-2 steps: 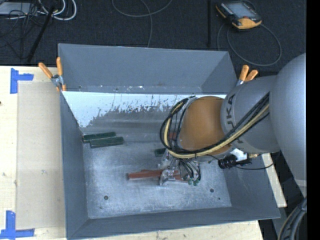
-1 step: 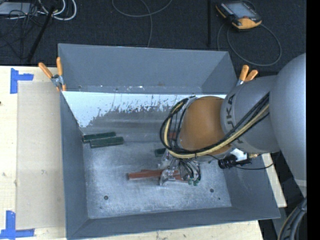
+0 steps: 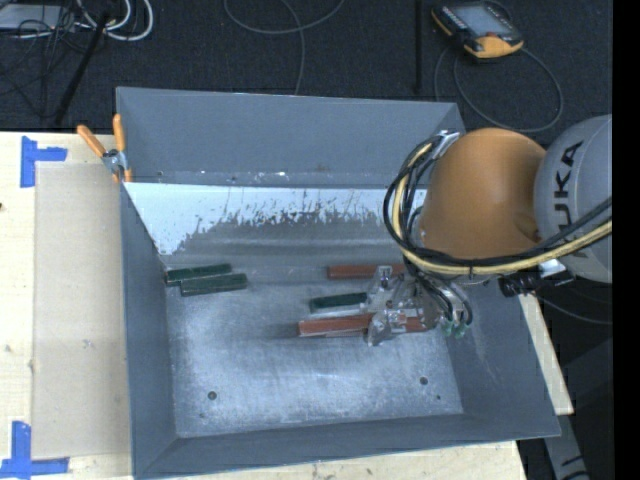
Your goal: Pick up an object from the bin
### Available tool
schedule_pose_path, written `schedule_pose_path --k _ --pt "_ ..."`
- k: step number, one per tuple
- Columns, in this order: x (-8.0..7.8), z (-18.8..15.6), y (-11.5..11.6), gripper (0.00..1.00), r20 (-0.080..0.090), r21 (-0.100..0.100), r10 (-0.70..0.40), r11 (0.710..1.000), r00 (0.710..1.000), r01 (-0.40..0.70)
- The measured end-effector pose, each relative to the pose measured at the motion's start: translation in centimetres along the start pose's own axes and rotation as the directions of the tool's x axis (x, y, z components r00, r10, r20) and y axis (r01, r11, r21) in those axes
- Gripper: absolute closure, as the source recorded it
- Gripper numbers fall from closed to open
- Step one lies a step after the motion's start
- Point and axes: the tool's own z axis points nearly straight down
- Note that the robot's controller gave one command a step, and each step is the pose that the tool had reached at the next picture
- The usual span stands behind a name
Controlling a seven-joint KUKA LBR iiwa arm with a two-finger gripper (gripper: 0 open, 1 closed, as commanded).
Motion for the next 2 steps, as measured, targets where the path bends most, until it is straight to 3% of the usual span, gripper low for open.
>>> schedule_pose_path --k 1,2 --pt "0.01 0.01 0.00 0.00 -0.001 0.000 0.001 1.000 1.000 -0.001" --pt "0.01 0.01 0.00 0.00 -0.001 0.000 0.001 1.000 1.000 -0.001"
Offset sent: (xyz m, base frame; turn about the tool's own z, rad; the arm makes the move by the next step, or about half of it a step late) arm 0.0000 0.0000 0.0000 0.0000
